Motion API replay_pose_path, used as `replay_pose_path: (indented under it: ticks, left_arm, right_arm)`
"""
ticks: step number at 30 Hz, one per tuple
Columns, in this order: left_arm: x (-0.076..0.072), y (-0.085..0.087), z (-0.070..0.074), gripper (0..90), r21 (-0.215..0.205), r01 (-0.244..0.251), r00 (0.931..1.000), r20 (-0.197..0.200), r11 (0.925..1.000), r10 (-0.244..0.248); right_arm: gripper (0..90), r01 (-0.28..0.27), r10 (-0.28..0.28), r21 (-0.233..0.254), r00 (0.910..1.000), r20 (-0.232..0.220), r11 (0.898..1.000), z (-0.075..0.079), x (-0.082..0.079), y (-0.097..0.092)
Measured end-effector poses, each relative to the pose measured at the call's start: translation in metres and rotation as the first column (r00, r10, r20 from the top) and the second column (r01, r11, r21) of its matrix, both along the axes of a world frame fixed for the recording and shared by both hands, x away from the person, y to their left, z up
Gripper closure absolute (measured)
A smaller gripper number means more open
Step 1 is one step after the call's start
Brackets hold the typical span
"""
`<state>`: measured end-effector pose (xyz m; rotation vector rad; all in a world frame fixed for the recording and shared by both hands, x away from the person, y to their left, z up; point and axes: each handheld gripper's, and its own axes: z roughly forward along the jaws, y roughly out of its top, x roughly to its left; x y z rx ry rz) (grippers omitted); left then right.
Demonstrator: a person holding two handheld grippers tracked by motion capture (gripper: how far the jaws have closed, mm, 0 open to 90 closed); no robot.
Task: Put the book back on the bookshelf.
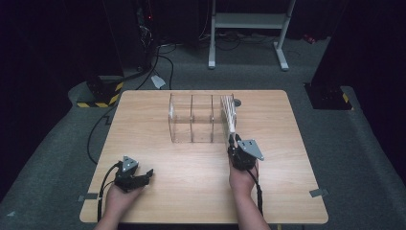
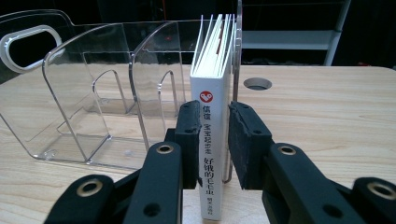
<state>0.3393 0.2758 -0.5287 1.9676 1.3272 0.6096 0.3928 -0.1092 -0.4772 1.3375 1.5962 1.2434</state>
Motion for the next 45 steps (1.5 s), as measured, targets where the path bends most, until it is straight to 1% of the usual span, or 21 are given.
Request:
replay_pose_path:
  ticks: [7,10,15,16,18,20,21,24,27,31,32,33,34,35,37,38,39,40,41,43,45]
  left_arm:
    - [0.000,0.000,0.000,28.7,0.000,0.000,1.0000,0.001,1.0000,0.000]
    - [0.000,0.000,0.000,28.7,0.000,0.000,1.0000,0.000,1.0000,0.000]
    - [0.000,0.000,0.000,28.7,0.000,0.000,1.0000,0.001,1.0000,0.000]
    - [0.000,0.000,0.000,28.7,0.000,0.000,1.0000,0.001,1.0000,0.000]
    - [0.000,0.000,0.000,28.7,0.000,0.000,1.0000,0.001,1.0000,0.000]
    - [0.000,0.000,0.000,28.7,0.000,0.000,1.0000,0.002,1.0000,0.000]
    - [0.000,0.000,0.000,28.7,0.000,0.000,1.0000,0.001,1.0000,0.000]
    - [0.000,0.000,0.000,28.7,0.000,0.000,1.0000,0.002,1.0000,0.000]
    - [0.000,0.000,0.000,28.7,0.000,-0.001,1.0000,0.001,1.0000,0.001]
    - [0.000,0.000,0.000,28.6,0.000,-0.001,1.0000,0.001,1.0000,0.001]
    - [0.000,0.000,0.000,28.6,0.000,-0.001,1.0000,0.002,1.0000,0.001]
    - [0.000,0.000,0.000,28.6,0.000,-0.001,1.0000,0.001,1.0000,0.001]
    - [0.000,0.000,0.000,28.6,0.000,-0.001,1.0000,0.001,1.0000,0.001]
    - [0.000,0.000,0.000,28.6,0.000,-0.001,1.0000,0.001,1.0000,0.001]
    - [0.000,0.000,0.000,28.6,-0.002,-0.001,1.0000,0.000,1.0000,0.001]
    - [0.000,0.000,0.000,28.6,-0.002,0.000,1.0000,0.002,1.0000,0.000]
    - [0.000,0.000,0.000,28.6,-0.001,0.000,1.0000,0.001,1.0000,0.000]
    - [0.000,-0.001,0.000,28.6,-0.003,0.001,1.0000,0.001,1.0000,-0.001]
    - [0.000,-0.001,0.000,28.6,-0.004,0.003,1.0000,0.001,1.0000,-0.003]
    - [0.001,-0.001,0.000,28.7,-0.006,0.007,1.0000,0.002,1.0000,-0.007]
    - [0.001,-0.001,0.000,28.6,-0.005,0.010,0.9999,0.001,0.9999,-0.010]
  right_arm:
    - [69.6,-0.006,0.006,-0.003,1.0000,0.001,1.000,0.003,-0.003,-0.001]
    - [67.4,-0.023,0.023,-0.006,0.9997,0.010,1.000,0.003,-0.008,-0.001]
    - [59.1,-0.060,0.060,-0.010,0.9982,-0.004,0.998,0.001,-0.017,-0.003]
    - [57.5,-0.068,0.067,-0.011,0.9977,-0.012,0.998,0.000,-0.019,-0.004]
    - [52.5,-0.077,0.076,-0.030,0.9965,-0.034,0.997,-0.002,-0.022,-0.008]
    - [45.2,-0.087,0.084,-0.047,0.9943,-0.066,0.995,-0.005,-0.024,-0.016]
    - [43.5,-0.091,0.087,-0.048,0.9933,-0.076,0.995,-0.007,-0.024,-0.020]
    - [36.2,-0.091,0.081,-0.079,0.9887,-0.126,0.993,-0.013,-0.025,-0.039]
    - [31.5,-0.080,0.063,-0.094,0.9832,-0.172,0.992,-0.020,-0.026,-0.061]
    - [28.0,-0.062,0.031,-0.120,0.9692,-0.244,0.991,-0.028,-0.027,-0.088]
    - [27.1,-0.050,0.011,-0.134,0.9613,-0.275,0.990,-0.031,-0.027,-0.096]
    - [25.9,-0.046,0.001,-0.149,0.9567,-0.291,0.988,-0.034,-0.028,-0.103]
    - [26.0,-0.041,-0.010,-0.164,0.9552,-0.296,0.986,-0.036,-0.029,-0.108]
    - [26.0,-0.034,-0.021,-0.173,0.9508,-0.309,0.984,-0.037,-0.029,-0.112]
    - [25.8,-0.018,-0.054,-0.203,0.9377,-0.343,0.979,-0.042,-0.029,-0.119]
    - [25.9,-0.023,-0.057,-0.208,0.9268,-0.371,0.978,-0.045,-0.028,-0.122]
    - [24.8,-0.033,-0.055,-0.210,0.9151,-0.400,0.977,-0.046,-0.027,-0.124]
    - [23.6,-0.030,-0.051,-0.186,0.9084,-0.415,0.982,-0.046,-0.026,-0.125]
    - [21.4,-0.041,-0.035,-0.170,0.9054,-0.423,0.985,-0.047,-0.025,-0.127]
    - [19.8,-0.055,-0.024,-0.169,0.9025,-0.430,0.984,-0.047,-0.024,-0.127]
    - [19.1,-0.062,-0.019,-0.171,0.9020,-0.431,0.983,-0.047,-0.022,-0.127]
